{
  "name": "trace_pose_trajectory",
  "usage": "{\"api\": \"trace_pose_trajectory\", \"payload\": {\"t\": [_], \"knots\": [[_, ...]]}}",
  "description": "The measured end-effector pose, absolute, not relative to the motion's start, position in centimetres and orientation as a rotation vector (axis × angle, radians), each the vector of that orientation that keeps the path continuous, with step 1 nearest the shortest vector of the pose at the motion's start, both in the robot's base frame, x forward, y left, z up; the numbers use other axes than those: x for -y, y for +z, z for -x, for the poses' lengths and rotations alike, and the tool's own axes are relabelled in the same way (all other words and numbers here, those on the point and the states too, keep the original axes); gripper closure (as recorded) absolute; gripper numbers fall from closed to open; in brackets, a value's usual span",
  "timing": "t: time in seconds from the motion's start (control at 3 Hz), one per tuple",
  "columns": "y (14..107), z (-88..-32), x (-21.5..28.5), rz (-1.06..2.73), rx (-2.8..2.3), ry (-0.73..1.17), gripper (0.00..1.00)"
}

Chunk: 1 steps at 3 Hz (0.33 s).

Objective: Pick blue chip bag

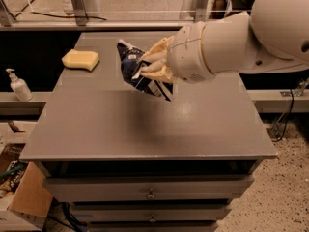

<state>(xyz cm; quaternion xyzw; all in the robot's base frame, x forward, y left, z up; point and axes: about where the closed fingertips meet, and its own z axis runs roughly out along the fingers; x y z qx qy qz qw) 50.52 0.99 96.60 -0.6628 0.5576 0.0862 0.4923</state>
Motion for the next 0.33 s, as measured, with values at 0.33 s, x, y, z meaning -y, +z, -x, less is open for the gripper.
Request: {"api": "trace_pose_trajectory", "payload": {"t": [0.33], "knots": [[96.61, -50.52, -1.00, 1.608, -1.353, 0.209, 1.00]]}}
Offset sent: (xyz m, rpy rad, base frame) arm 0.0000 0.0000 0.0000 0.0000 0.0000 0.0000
